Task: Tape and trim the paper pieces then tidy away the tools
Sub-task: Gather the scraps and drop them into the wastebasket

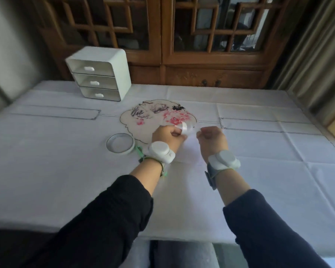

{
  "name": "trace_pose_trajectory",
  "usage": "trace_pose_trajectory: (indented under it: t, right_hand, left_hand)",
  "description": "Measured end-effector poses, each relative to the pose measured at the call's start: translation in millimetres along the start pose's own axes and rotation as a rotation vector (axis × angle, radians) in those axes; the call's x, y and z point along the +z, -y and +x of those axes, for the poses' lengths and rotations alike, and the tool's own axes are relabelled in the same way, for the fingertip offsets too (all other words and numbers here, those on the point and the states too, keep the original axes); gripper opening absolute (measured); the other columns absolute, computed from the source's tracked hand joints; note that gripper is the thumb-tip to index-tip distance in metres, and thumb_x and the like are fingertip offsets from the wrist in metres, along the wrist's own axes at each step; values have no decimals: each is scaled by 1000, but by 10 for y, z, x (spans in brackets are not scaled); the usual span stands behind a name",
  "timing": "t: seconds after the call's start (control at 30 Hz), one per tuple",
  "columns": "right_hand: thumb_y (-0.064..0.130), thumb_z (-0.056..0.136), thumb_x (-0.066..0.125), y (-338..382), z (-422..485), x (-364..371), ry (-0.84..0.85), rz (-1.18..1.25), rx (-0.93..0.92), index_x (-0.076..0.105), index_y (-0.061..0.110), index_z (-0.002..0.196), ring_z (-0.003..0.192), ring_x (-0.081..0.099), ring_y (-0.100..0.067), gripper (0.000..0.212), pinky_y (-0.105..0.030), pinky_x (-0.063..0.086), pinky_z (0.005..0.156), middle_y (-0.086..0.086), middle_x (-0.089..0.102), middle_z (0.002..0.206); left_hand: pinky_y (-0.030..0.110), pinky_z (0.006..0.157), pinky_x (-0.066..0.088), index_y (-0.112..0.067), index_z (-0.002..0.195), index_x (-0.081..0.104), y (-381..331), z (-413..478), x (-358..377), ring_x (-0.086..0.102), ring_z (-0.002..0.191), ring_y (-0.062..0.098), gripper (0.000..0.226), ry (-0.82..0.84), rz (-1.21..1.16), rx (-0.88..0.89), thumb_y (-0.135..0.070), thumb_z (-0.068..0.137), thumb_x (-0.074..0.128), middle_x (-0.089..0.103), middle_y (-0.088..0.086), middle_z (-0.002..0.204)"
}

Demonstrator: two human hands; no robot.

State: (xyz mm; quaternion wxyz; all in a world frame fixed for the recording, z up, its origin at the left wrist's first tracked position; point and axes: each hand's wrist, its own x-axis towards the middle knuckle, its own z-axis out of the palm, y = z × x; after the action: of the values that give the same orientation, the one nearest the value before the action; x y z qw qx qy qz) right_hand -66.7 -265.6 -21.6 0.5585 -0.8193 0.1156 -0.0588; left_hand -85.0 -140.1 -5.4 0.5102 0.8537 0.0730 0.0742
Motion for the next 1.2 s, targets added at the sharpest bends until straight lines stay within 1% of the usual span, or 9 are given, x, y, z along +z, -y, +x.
trace_pose_trajectory:
  t: [0.13,0.3,0.43,0.57,0.77,0.9,1.07,1.13,1.2]
  right_hand:
    - [21,90,57,239,-312,382,126,16,-82,60,15,104,85,61,-21,15,-24,46,71,-2,67,96]
    - [22,88,60,544,-848,986,306,-4,-202,63,15,100,78,54,-13,15,-20,40,68,7,58,85]
    - [24,87,61,682,-1260,1397,443,-6,-279,61,22,91,78,55,-11,6,-21,40,72,9,61,84]
    - [29,88,61,783,-1742,1832,611,-28,-346,58,23,90,68,50,0,6,-13,37,57,16,54,75]
    - [28,87,60,843,-2504,2431,836,-46,-399,60,20,91,73,56,-8,8,-18,41,62,14,57,78]
    - [26,87,60,796,-2972,2760,990,-82,-456,57,24,86,74,58,-7,3,-14,42,61,14,58,77]
    - [26,87,60,614,-3365,3156,1111,-153,-531,59,21,90,68,52,0,5,-5,37,56,11,58,80]
    - [25,87,61,479,-3494,3341,1157,-206,-518,62,17,94,74,54,-7,10,-13,38,62,7,60,84]
    - [24,87,62,279,-3683,3639,1216,-285,-484,63,14,96,78,54,-9,13,-15,37,67,6,59,85]
  left_hand:
    - [24,76,49,-19,86,74,188,-193,-525,64,82,18,11,-136,-69,-124,-24,77,69,69,-7,74]
    - [31,72,53,-26,55,63,565,-548,-1260,65,71,20,15,-289,-94,-245,-24,68,70,66,-4,63]
    - [38,78,55,-16,59,63,797,-822,-1680,65,68,23,14,-440,-156,-316,-20,72,68,67,4,64]
    - [36,78,55,3,83,65,1116,-1217,-2091,68,65,19,28,-637,-261,-373,-24,78,69,66,5,67]
    - [42,78,55,-20,58,63,1602,-1881,-2600,61,62,22,23,-964,-309,-464,-29,78,69,62,2,59]
    - [30,67,50,-3,73,64,1934,-2309,-2857,52,53,11,28,-1107,-281,-540,-28,84,62,58,2,59]
    - [16,61,53,-8,73,62,2455,-2703,-3002,60,58,9,16,-1241,-522,-662,-18,86,63,60,4,66]
    - [8,51,47,-2,88,63,2695,-2818,-3040,59,50,2,13,-1244,-582,-736,-14,87,60,58,4,66]
    - [12,55,50,9,109,56,3052,-2967,-3122,59,57,5,26,-1258,-724,-800,-9,90,56,55,4,70]
